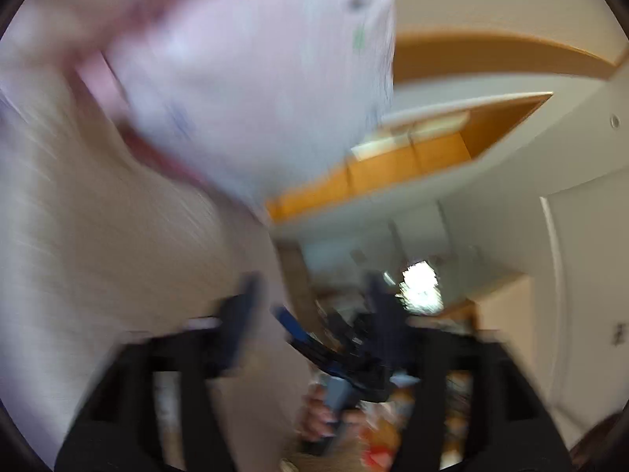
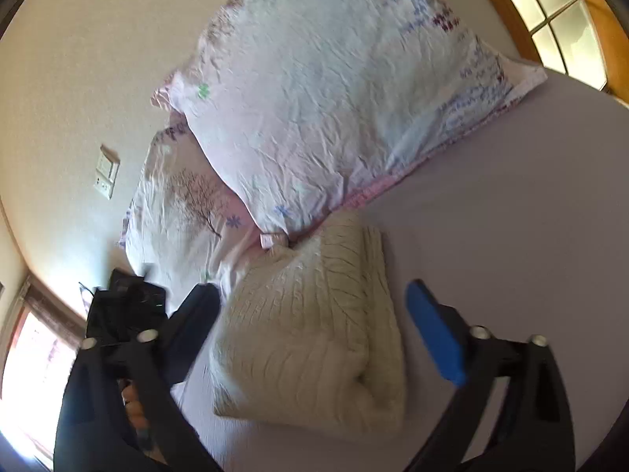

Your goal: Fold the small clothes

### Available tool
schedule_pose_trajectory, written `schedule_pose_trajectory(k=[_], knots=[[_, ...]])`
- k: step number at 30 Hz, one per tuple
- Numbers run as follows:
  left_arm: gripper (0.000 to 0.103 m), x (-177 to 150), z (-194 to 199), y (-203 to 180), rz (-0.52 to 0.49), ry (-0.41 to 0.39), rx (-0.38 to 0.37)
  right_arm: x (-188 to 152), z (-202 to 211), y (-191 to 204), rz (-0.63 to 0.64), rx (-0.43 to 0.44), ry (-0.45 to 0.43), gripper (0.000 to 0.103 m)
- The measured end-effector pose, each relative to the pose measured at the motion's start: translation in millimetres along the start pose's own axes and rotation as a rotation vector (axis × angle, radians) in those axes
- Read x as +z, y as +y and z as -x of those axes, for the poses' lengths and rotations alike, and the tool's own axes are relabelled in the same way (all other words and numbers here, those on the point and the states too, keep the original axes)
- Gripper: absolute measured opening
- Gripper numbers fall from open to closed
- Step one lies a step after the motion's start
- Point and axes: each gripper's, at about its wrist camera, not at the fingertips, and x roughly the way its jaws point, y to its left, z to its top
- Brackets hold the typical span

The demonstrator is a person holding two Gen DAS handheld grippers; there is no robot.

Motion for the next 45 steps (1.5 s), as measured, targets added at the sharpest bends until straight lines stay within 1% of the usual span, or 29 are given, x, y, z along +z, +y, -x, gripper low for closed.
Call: schedule_pose_trajectory(k=[2,3,4,7,10,13,14,15,16,17,18,20,22,24,25,26,27,28,29,31,32,33,34,35,37,39,41,43,45], knots=[[0.082,5,41,8,-0.038,-0.091,0.133,7,-14,-8,-0.026,0.012,0.068,0.102],[0.082,5,54,16,-0.030,-0.094,0.206,9,-25,-11,-0.044,0.020,0.114,0.102],[0.082,5,61,27,-0.004,-0.078,0.289,12,-41,-13,-0.056,0.027,0.175,0.102],[0.082,-3,57,49,0.028,0.008,0.400,14,-72,-15,-0.061,0.021,0.268,0.100],[0.082,-14,39,56,0.017,0.070,0.443,9,-96,-19,-0.091,0.035,0.334,0.090],[0.082,-24,28,64,0.020,0.102,0.452,5,-106,-23,-0.092,-0.008,0.361,0.071],[0.080,-26,24,64,0.010,0.096,0.454,2,-109,-25,-0.098,-0.003,0.374,0.061],[0.076,-27,20,62,-0.004,0.091,0.450,0,-109,-25,-0.102,0.003,0.375,0.051],[0.069,-27,17,62,-0.003,0.090,0.434,-3,-110,-27,-0.117,0.026,0.371,0.047],[0.058,-30,17,63,0.007,0.082,0.430,-6,-108,-28,-0.133,0.045,0.358,0.041],[0.045,-33,20,61,-0.006,0.070,0.424,-8,-107,-27,-0.144,0.061,0.344,0.038],[0.039,-38,38,56,-0.045,0.074,0.395,-13,-99,-21,-0.138,0.092,0.324,0.036],[0.038,-40,59,43,-0.103,0.080,0.390,-18,-98,-7,-0.123,0.137,0.334,0.035],[0.039,-44,89,27,-0.194,0.048,0.435,-28,-105,14,-0.073,0.180,0.372,0.034],[0.040,-44,101,24,-0.225,0.030,0.468,-33,-111,24,-0.040,0.184,0.389,0.034],[0.044,-44,114,22,-0.253,0.017,0.528,-41,-122,37,0.009,0.162,0.409,0.035],[0.049,-43,123,22,-0.262,0.002,0.597,-46,-131,46,0.056,0.124,0.420,0.041],[0.049,-45,136,24,-0.253,-0.016,0.678,-50,-137,53,0.094,0.075,0.425,0.047],[0.050,-49,147,23,-0.252,-0.038,0.708,-51,-136,60,0.112,0.032,0.400,0.054],[0.065,-61,168,11,-0.303,-0.104,0.761,-48,-118,66,0.115,-0.004,0.303,0.068],[0.080,-71,179,2,-0.337,-0.137,0.798,-48,-99,73,0.143,-0.031,0.219,0.082],[0.085,-82,191,-5,-0.363,-0.161,0.820,-50,-79,81,0.187,-0.034,0.145,0.096],[0.087,-95,200,-12,-0.379,-0.173,0.845,-55,-61,90,0.243,-0.023,0.090,0.101],[0.101,-104,204,-13,-0.375,-0.184,0.888,-67,-41,104,0.328,-0.016,0.049,0.102],[0.101,-125,195,-22,-0.357,-0.228,1.000,-89,-19,124,0.460,-0.073,0.034,0.102],[0.101,-149,194,-24,-0.350,-0.210,1.086,-122,0,138,0.583,-0.179,0.037,0.102],[0.101,-164,184,-24,-0.353,-0.164,1.128,-140,14,135,0.624,-0.205,0.043,0.102],[0.101,-177,175,-19,-0.347,-0.123,1.143,-157,14,130,0.615,-0.185,0.088,0.102],[0.101,-186,161,-10,-0.325,-0.051,1.139,-173,7,126,0.590,-0.213,0.155,0.102]])
